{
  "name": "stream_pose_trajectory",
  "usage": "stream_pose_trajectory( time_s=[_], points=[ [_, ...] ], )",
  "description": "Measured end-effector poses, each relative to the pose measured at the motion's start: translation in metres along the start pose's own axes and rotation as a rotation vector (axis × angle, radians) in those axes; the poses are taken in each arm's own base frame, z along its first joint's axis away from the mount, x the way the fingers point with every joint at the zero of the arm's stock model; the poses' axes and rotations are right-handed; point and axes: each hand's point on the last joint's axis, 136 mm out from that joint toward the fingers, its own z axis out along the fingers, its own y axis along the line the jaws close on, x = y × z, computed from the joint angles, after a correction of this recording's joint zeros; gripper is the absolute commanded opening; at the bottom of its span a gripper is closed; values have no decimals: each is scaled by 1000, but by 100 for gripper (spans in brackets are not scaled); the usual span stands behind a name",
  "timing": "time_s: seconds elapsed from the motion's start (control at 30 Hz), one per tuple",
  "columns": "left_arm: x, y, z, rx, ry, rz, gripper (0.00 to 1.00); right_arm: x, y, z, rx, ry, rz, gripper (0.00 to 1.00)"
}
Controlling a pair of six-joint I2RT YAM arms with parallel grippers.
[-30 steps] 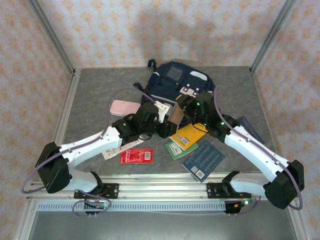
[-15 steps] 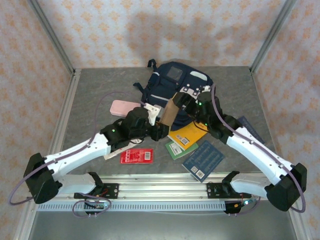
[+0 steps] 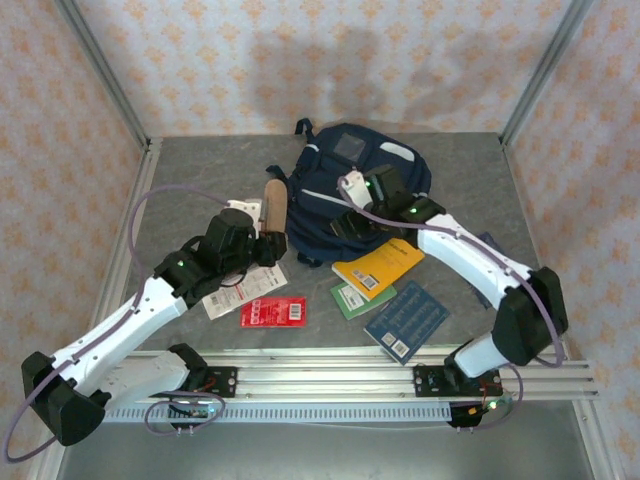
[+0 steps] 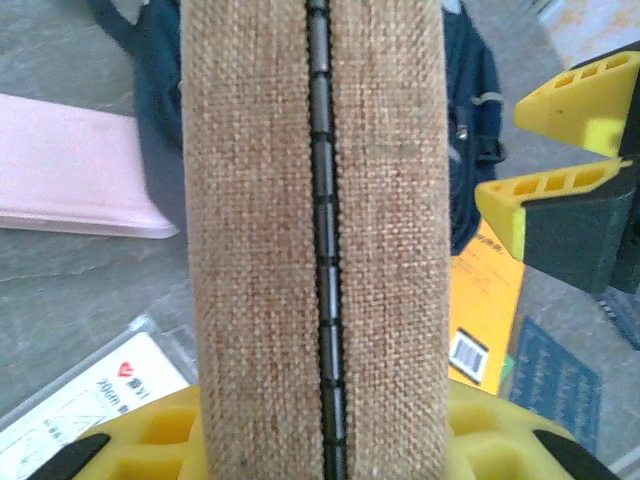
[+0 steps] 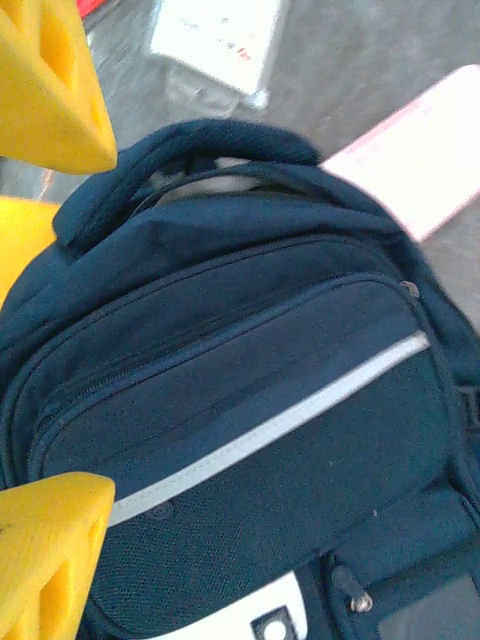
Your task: Pack books, pencil case, and school supplies into a backpack
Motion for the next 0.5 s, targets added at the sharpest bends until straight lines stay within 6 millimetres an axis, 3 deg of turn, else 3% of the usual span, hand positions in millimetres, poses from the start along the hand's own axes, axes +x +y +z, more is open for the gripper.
stream_pose_trajectory(
  time_s=[0.27,0.5],
  points=[
    [3,13,-3,-48,10,17,21,-3,-8,53,-23,121,-202,82],
    [3,13,-3,-47,12,16,18,32,-20,105,-11,272,-229,71]
  ],
)
